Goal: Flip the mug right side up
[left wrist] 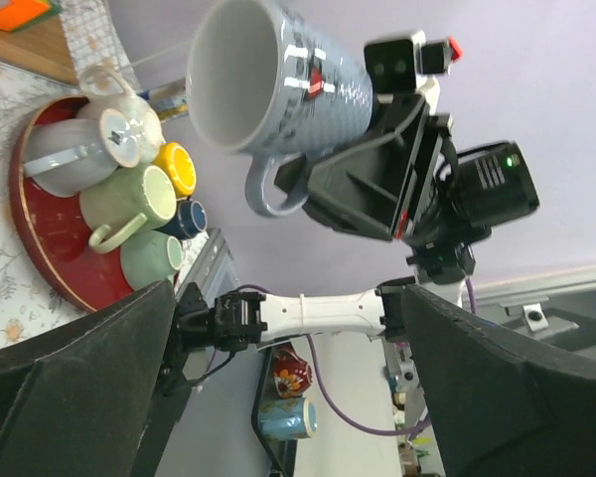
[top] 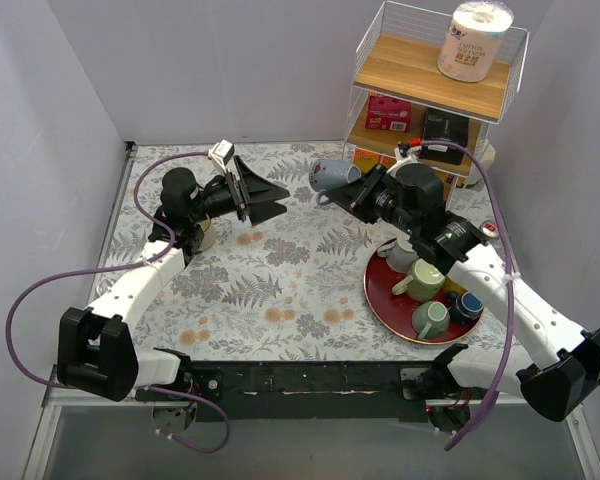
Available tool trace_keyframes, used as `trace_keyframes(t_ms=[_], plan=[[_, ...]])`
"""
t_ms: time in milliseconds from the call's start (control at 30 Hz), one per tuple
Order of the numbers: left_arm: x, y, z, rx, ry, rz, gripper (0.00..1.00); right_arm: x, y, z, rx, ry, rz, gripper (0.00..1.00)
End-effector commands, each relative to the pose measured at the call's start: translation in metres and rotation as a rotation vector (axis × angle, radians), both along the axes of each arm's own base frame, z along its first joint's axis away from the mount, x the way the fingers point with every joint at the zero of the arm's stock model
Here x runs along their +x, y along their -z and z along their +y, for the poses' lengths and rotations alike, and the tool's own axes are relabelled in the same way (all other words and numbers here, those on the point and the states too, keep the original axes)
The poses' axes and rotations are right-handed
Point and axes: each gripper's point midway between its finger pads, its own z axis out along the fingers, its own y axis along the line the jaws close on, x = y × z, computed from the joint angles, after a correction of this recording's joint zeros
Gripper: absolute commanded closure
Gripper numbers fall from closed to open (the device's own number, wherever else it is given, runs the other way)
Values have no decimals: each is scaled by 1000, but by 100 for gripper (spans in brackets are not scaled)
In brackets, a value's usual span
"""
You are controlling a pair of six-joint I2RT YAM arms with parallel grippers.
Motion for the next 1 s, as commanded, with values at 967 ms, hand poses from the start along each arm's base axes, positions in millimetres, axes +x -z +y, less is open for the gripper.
trace_keyframes(t_ms=[967], plan=[[-27, -62, -55, -322, 166, -62, 40, -30, -84, 7, 286, -208, -350, 99]])
